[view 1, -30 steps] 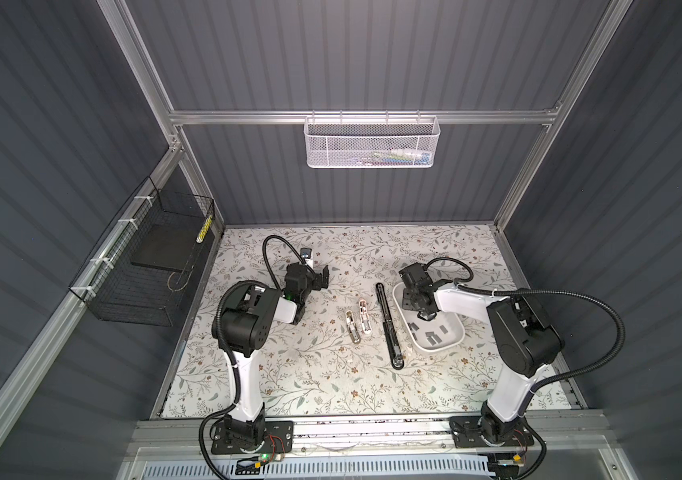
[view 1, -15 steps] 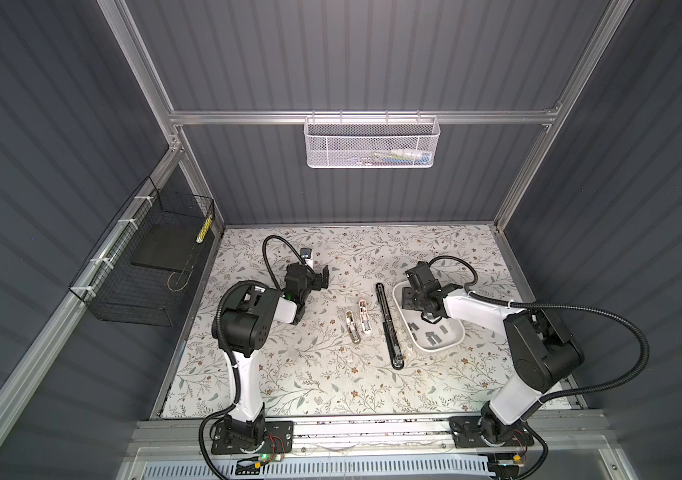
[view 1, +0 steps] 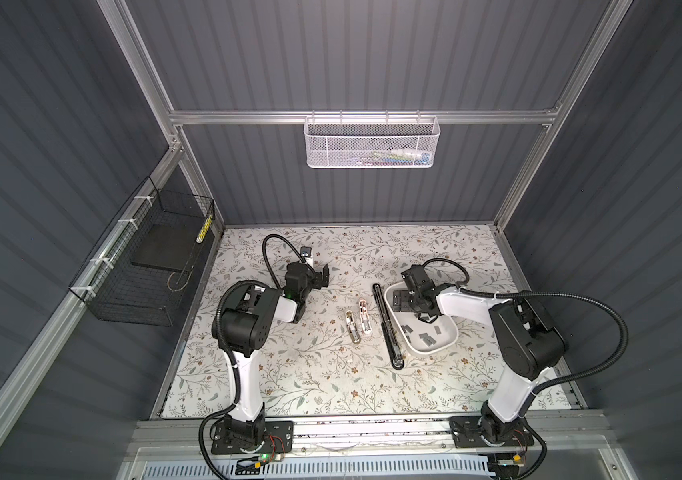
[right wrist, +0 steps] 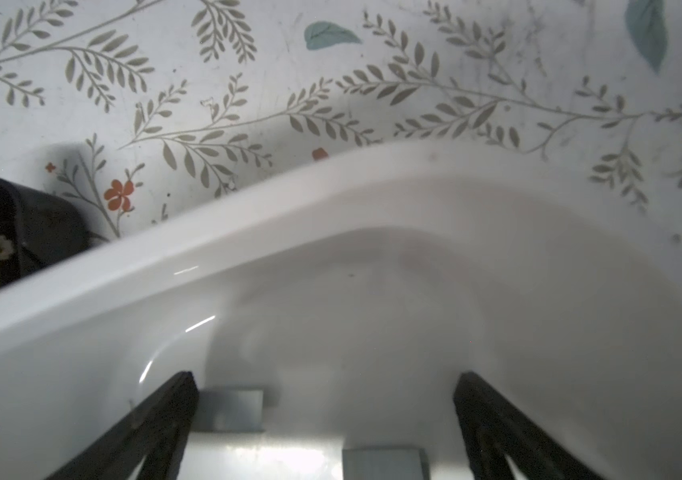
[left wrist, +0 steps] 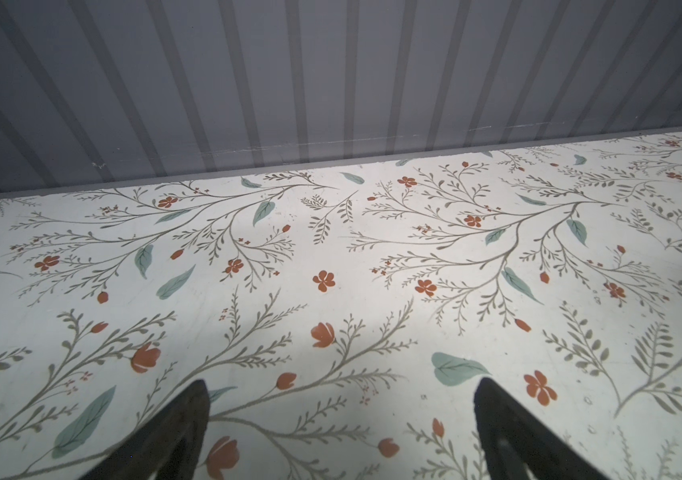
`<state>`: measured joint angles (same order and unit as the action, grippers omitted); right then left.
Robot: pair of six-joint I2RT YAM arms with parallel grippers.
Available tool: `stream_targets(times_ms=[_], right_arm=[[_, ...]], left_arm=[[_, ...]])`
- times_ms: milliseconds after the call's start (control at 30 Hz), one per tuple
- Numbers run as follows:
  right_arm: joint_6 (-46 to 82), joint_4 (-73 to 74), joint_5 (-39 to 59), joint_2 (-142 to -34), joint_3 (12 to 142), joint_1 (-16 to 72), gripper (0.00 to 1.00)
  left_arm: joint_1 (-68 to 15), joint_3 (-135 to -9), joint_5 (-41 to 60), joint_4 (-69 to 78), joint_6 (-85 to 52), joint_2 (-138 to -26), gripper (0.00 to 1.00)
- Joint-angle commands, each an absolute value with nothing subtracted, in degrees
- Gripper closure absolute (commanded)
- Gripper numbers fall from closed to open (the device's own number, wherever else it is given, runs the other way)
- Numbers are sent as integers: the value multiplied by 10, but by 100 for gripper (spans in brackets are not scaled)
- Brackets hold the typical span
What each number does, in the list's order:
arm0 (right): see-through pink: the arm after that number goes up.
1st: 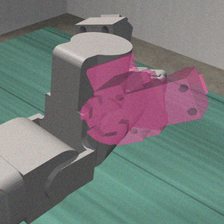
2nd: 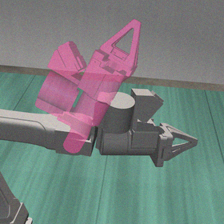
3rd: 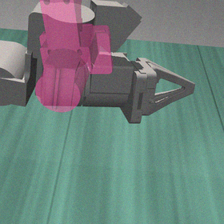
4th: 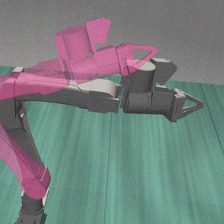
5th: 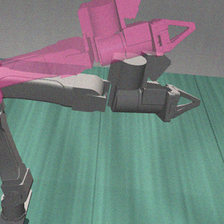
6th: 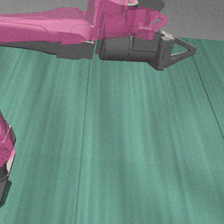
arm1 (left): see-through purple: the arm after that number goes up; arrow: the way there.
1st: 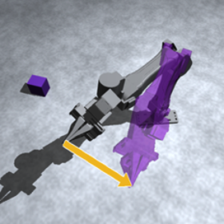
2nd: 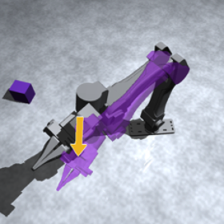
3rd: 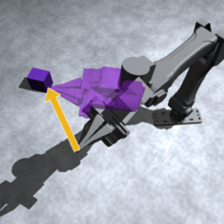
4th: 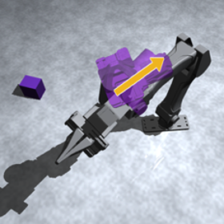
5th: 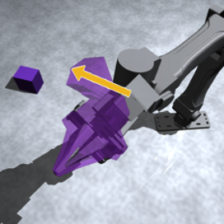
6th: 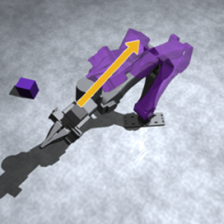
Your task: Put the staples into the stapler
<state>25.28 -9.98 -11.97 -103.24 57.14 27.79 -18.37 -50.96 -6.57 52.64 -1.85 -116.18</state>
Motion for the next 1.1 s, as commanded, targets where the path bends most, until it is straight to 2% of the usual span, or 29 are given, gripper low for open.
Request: stream_targets(times_ms=[0, 167, 300, 400, 533, 767, 1067], right_arm=[[244, -118, -121, -1048, 581, 278, 1], [249, -122, -138, -1040, 574, 277, 1], [256, -118, -157, -1022, 560, 277, 10], [261, -115, -162, -1011, 553, 273, 24], [266, -113, -168, -1004, 550, 270, 29], [278, -124, -176, -1009, 563, 259, 49], [254, -72, -140, -927, 502, 269, 54]], left_arm=[[-183, -513, -69, 535, -25, -1163, 1], [-184, -509, -70, 543, -27, -1162, 1], [-184, -506, -72, 548, -28, -1162, 1], [-184, -506, -72, 548, -28, -1161, 1], [-183, -503, -71, 554, -28, -1160, 1], [-184, -495, -69, 564, -28, -1158, 1], [-183, -493, -69, 567, -27, -1159, 1]])
